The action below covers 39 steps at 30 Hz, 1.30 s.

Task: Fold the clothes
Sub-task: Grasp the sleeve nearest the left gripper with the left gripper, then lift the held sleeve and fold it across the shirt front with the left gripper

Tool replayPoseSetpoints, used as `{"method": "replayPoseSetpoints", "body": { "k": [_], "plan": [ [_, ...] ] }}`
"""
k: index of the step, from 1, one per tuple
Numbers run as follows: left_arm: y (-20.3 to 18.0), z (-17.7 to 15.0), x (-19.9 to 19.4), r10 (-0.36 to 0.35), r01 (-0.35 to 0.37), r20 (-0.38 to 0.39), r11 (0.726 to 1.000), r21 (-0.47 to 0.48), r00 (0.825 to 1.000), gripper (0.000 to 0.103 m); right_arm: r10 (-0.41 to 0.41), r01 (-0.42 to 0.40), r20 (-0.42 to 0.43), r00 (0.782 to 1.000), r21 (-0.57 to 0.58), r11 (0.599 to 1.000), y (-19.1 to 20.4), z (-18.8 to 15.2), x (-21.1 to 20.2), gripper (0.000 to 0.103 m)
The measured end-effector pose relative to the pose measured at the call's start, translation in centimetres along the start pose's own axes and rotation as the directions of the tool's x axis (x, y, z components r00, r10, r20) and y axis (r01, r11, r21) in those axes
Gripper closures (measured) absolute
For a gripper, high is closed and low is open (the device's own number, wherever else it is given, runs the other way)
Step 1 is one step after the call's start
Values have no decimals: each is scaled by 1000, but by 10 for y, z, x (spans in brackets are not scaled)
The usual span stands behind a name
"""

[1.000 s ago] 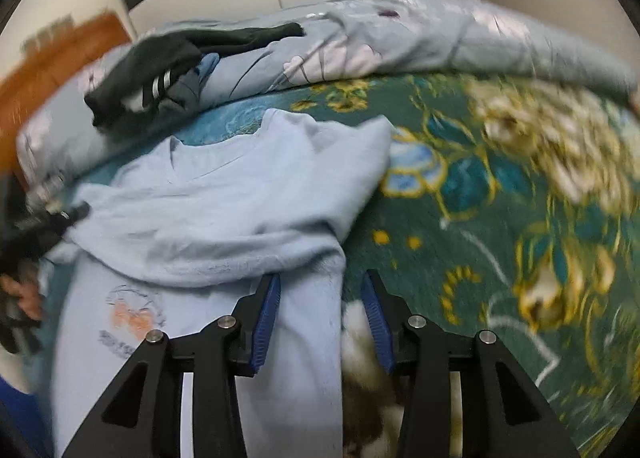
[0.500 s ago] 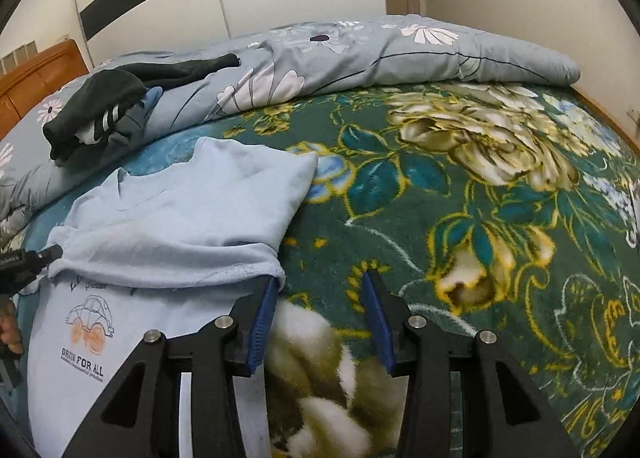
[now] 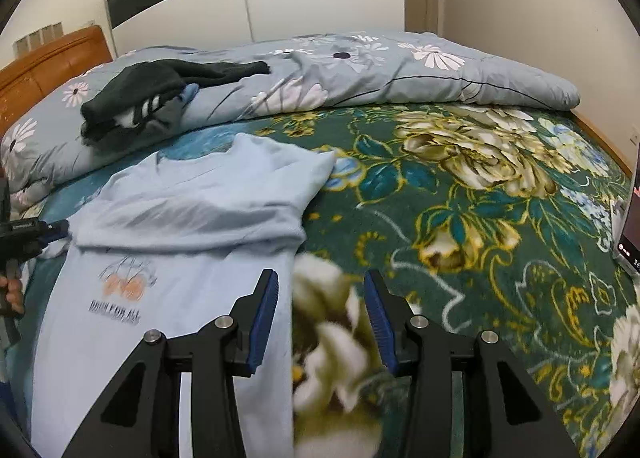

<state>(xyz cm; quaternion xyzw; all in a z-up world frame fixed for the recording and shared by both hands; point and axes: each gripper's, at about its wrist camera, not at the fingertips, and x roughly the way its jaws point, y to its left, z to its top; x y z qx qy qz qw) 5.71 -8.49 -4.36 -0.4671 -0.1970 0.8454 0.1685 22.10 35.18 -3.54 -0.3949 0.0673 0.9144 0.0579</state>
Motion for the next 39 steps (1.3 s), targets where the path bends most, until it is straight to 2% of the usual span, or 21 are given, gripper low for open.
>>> {"method": "replayPoseSetpoints", "body": {
  "k": [2, 4, 6, 8, 10, 11, 12, 15, 17, 20, 22, 24, 25, 26, 29, 31, 35, 39],
  "plan": [
    [17, -11, -27, 48, -47, 35, 999, -14, 998, 66, 15, -15, 7, 1000, 4, 1000, 4, -4, -5, 57],
    [37, -25, -59, 130, -129, 82, 991, -21, 988, 61, 30, -30, 12, 999, 2, 1000, 10, -6, -8, 57],
    [56, -36, -83, 217, -212, 108, 976, -51, 970, 60, 44, -44, 15, 999, -1, 999, 16, -8, -10, 57],
    [76, -47, -103, 323, -310, 112, 944, -113, 940, 60, 59, -59, 21, 998, -4, 998, 23, -9, -12, 57],
    [91, -60, -119, 414, -390, 120, 903, -181, 902, 59, 78, -77, 29, 997, -10, 997, 33, -10, -14, 57],
    [98, -66, -126, 442, -410, 127, 886, -215, 888, 57, 87, -87, 32, 996, -14, 996, 38, -10, -16, 57],
    [104, -71, -129, 454, -415, 133, 876, -246, 881, 55, 96, -95, 34, 995, -18, 995, 42, -11, -16, 57],
    [120, -78, -124, 455, -399, 118, 857, -326, 882, 53, 111, -110, 33, 993, -32, 993, 52, -14, -19, 57],
    [115, -79, -122, 460, -397, 145, 859, -324, 876, 53, 114, -113, 35, 993, -39, 993, 56, -16, -22, 57],
    [112, -78, -115, 455, -399, 154, 869, -292, 877, 53, 118, -116, 44, 992, -42, 992, 58, -19, -29, 57],
    [109, -79, -113, 475, -421, 175, 865, -272, 862, 55, 118, -116, 50, 992, -38, 992, 58, -20, -33, 57],
    [107, -80, -110, 494, -443, 190, 859, -255, 848, 65, 121, -119, 53, 991, -32, 992, 57, -21, -35, 57],
    [106, -80, -110, 492, -442, 196, 862, -247, 848, 82, 121, -120, 54, 991, -29, 992, 57, -22, -36, 57],
    [107, -79, -111, 467, -418, 203, 876, -240, 861, 97, 121, -119, 54, 991, -28, 992, 56, -22, -36, 57],
    [106, -69, -113, 421, -374, 208, 898, -231, 883, 98, 122, -121, 53, 991, -20, 992, 52, -23, -36, 57],
    [94, -59, -127, 388, -340, 259, 916, -213, 885, 98, 122, -121, 56, 991, -10, 993, 48, -23, -36, 57],
    [56, -25, -169, 339, -323, 398, 940, -109, 852, 98, 117, -118, 60, 991, 10, 993, 40, -25, -36, 57],
    [23, 23, -196, 269, -298, 475, 954, -15, 838, 98, 123, -125, 59, 991, 27, 992, 34, -25, -31, 57]
  ]
}}
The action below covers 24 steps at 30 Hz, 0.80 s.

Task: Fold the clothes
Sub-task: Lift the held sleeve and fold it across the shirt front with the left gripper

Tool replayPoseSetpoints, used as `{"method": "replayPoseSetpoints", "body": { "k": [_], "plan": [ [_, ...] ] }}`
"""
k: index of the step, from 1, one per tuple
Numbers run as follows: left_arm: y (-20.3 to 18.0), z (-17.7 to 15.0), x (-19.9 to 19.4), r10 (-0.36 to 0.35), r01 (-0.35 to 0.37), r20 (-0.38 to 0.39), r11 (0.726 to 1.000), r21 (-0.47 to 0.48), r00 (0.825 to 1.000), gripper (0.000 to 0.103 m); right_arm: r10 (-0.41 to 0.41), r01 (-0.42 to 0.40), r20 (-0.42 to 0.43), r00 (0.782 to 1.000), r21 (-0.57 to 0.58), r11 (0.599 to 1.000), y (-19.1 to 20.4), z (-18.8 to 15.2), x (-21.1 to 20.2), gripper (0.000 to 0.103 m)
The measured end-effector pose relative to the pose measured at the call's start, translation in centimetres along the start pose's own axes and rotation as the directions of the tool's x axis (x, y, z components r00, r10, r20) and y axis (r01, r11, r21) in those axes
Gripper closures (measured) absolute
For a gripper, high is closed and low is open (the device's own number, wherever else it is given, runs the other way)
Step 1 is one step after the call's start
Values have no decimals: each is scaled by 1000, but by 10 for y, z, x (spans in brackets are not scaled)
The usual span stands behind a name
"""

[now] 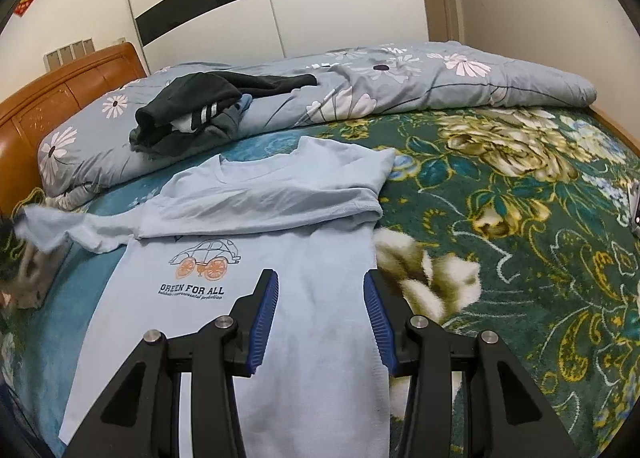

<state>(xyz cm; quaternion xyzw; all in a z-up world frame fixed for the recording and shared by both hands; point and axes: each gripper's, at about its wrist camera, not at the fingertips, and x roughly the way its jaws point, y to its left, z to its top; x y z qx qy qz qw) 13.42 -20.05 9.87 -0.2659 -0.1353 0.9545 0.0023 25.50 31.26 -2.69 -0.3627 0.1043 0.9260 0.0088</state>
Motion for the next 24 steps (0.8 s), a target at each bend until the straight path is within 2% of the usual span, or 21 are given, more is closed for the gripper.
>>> {"method": "replayPoseSetpoints", "body": {
  "k": [3, 6, 10, 13, 17, 22, 24],
  "plan": [
    [-21, 37, 6, -66, 66, 24, 998, 6, 997, 98, 4, -4, 0, 1000, 8, 1000, -3, -1, 2, 57],
    [-65, 58, 19, -160, 158, 13, 985, 62, 987, 98, 3, -4, 2, 1000, 18, 1000, -9, -1, 3, 57],
    [-143, 58, 38, -293, 299, -61, 942, 153, 954, 98, -1, 1, 2, 1000, 37, 999, -18, -2, 3, 57],
    [-201, 41, 54, -377, 397, -132, 899, 187, 917, 98, -4, 4, -2, 1000, 46, 999, -24, -3, 4, 57],
    [-281, 5, 81, -460, 507, -240, 840, 196, 855, 98, -7, 8, -14, 1000, 52, 999, -31, -5, 7, 57],
    [-363, -60, 109, -476, 573, -376, 793, 207, 795, 98, -19, 21, -24, 1000, 77, 997, -42, -11, 8, 57],
    [-387, -85, 115, -468, 587, -417, 778, 223, 779, 98, -29, 31, -29, 999, 86, 996, -48, -14, 7, 57]
  ]
}}
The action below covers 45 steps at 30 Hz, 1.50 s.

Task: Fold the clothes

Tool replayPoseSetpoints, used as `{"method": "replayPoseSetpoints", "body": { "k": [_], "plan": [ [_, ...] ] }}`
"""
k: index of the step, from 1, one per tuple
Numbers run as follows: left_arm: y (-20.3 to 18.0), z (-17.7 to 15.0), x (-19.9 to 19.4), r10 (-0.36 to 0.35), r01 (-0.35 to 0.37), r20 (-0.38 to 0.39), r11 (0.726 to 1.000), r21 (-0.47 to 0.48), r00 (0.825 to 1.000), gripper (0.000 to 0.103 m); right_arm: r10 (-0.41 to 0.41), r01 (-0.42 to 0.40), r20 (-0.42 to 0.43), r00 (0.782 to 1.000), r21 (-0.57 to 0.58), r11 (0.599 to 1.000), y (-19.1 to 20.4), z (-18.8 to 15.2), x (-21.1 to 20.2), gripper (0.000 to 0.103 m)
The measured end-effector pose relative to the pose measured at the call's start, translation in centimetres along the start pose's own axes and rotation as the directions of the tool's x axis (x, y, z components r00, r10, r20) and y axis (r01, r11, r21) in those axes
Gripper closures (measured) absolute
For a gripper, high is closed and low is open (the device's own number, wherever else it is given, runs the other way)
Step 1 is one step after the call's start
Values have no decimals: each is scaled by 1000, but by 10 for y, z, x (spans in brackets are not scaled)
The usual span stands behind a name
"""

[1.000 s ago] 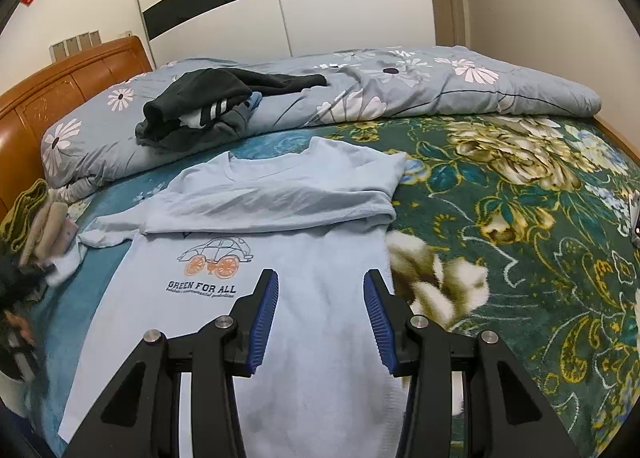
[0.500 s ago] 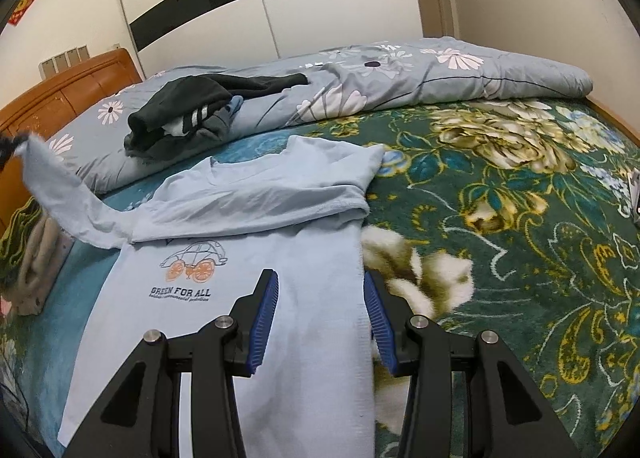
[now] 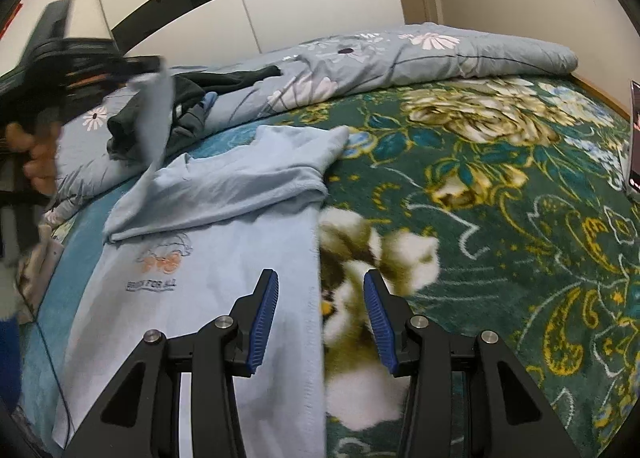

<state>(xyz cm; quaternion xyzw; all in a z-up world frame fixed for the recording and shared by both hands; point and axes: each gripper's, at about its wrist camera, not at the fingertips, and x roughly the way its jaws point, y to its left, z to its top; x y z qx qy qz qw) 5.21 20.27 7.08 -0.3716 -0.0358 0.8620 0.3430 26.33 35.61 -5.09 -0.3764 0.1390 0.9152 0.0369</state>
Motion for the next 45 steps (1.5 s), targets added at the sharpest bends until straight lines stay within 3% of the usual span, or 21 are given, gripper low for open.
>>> {"method": "replayPoseSetpoints", "body": {
  "k": [6, 10, 12, 14, 17, 19, 21, 23, 24, 26, 28, 32, 35, 42, 45],
  "plan": [
    [-32, -35, 79, -26, 30, -171, 999, 22, 985, 98, -27, 28, -15, 1000, 29, 999, -16, -7, -3, 57],
    [-35, -54, 108, -31, 41, -243, 998, 38, 969, 95, -40, 41, -29, 999, 35, 999, -22, -12, -2, 57],
    [-31, -59, 112, -64, 71, -263, 997, 17, 963, 86, -43, 44, -28, 999, 41, 998, -25, -14, -2, 57],
    [-25, -60, 105, -107, 110, -268, 994, -6, 957, 60, -41, 42, -29, 999, 43, 998, -25, -12, -1, 57],
    [-14, -55, 75, -166, 167, -235, 986, -14, 958, 51, -34, 35, -22, 999, 31, 999, -21, -6, 1, 57],
    [1, -52, 44, -179, 180, -180, 984, -10, 967, 43, -25, 25, -7, 1000, 23, 999, -17, 2, 1, 57],
    [28, -56, 4, -120, 122, -100, 992, 20, 988, 32, 15, -16, 17, 1000, 25, 1000, -12, 16, 1, 57],
    [55, -69, -26, 20, -19, -21, 998, 66, 1000, 27, 70, -72, 35, 997, 35, 997, -9, 30, 4, 57],
    [71, -79, -39, 119, -120, 13, 989, 84, 993, 27, 97, -99, 41, 994, 37, 994, -6, 38, 7, 57],
    [103, -103, -59, 283, -286, 41, 954, 90, 958, 26, 151, -152, 39, 988, 36, 988, 0, 56, 19, 57],
    [131, -125, -66, 345, -344, 2, 937, 60, 939, 26, 182, -183, 19, 983, 46, 982, 6, 75, 39, 57],
    [164, -150, -62, 364, -365, -71, 931, 0, 929, 26, 164, -160, -42, 986, 83, 984, 11, 104, 85, 57],
    [182, -150, -58, 333, -340, -92, 937, -84, 938, 26, 153, -143, -92, 984, 106, 984, 8, 114, 111, 57],
    [200, -151, -56, 305, -317, -89, 930, -189, 948, 26, 137, -114, -153, 979, 152, 982, 0, 122, 144, 57],
    [205, -152, -57, 294, -304, -81, 928, -215, 953, 26, 192, -166, -146, 970, 177, 970, 3, 122, 143, 62]
  ]
}}
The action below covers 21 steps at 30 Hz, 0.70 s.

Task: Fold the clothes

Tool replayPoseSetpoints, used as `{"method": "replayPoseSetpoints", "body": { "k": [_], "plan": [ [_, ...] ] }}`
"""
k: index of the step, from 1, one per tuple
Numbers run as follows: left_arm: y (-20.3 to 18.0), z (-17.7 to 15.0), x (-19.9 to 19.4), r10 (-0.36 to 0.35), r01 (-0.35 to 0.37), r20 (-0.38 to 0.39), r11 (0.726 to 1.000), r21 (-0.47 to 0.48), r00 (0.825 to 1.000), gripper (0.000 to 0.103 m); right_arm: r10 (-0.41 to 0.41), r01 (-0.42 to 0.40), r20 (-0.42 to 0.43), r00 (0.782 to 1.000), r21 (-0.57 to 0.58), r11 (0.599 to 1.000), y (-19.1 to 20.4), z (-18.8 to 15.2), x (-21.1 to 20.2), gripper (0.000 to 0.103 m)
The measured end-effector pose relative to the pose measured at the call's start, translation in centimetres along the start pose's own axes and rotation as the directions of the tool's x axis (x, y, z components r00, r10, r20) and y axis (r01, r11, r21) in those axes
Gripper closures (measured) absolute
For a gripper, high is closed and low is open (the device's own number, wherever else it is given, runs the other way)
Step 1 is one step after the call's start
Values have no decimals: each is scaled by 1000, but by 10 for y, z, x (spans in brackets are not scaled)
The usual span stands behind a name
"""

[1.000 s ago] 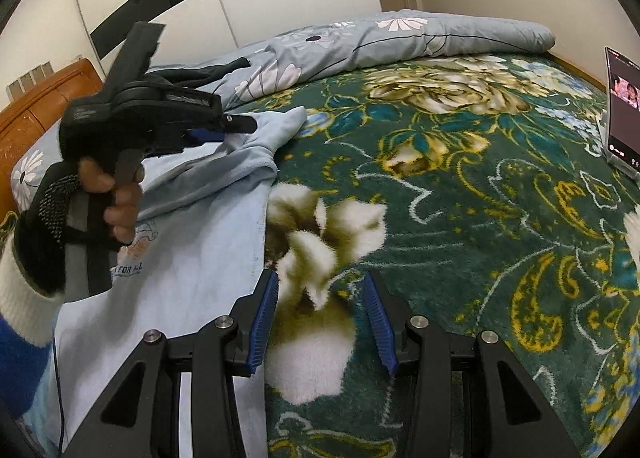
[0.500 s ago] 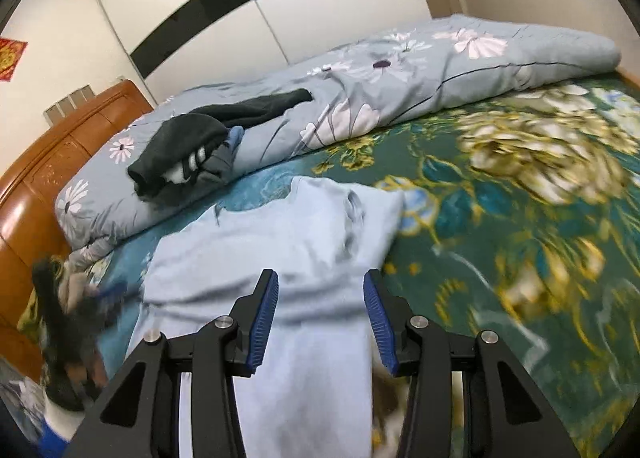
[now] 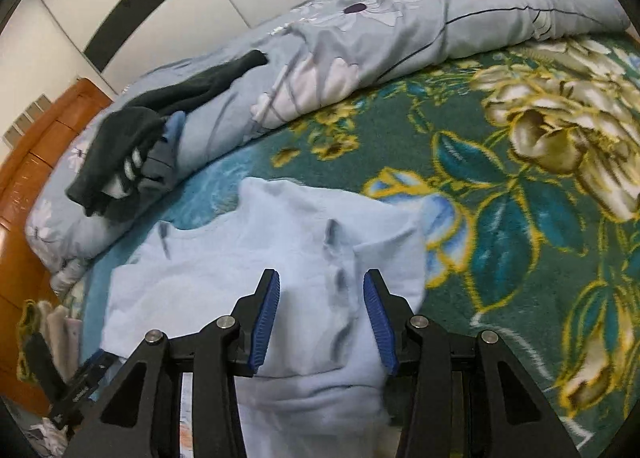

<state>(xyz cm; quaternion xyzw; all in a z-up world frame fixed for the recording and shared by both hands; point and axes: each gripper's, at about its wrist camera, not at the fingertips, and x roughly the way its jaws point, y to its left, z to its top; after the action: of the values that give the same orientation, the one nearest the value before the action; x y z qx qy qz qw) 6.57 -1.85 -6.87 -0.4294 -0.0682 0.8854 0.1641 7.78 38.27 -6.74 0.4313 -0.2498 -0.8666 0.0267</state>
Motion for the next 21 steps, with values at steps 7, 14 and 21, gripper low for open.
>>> {"method": "replayPoseSetpoints", "body": {
  "k": [7, 14, 21],
  "plan": [
    [4, -1, -1, -15, 15, 2, 1000, -18, 1000, 26, 108, -109, 38, 993, 10, 994, 14, -2, -22, 99],
    [3, -1, 1, -2, 2, -4, 1000, -16, 1000, 26, 68, -75, 121, 990, 50, 996, -4, -7, -56, 100],
    [10, 1, 1, -28, 28, 0, 998, -50, 1000, 26, 14, -19, 38, 999, 148, 989, -35, -16, -28, 99]
  ]
}}
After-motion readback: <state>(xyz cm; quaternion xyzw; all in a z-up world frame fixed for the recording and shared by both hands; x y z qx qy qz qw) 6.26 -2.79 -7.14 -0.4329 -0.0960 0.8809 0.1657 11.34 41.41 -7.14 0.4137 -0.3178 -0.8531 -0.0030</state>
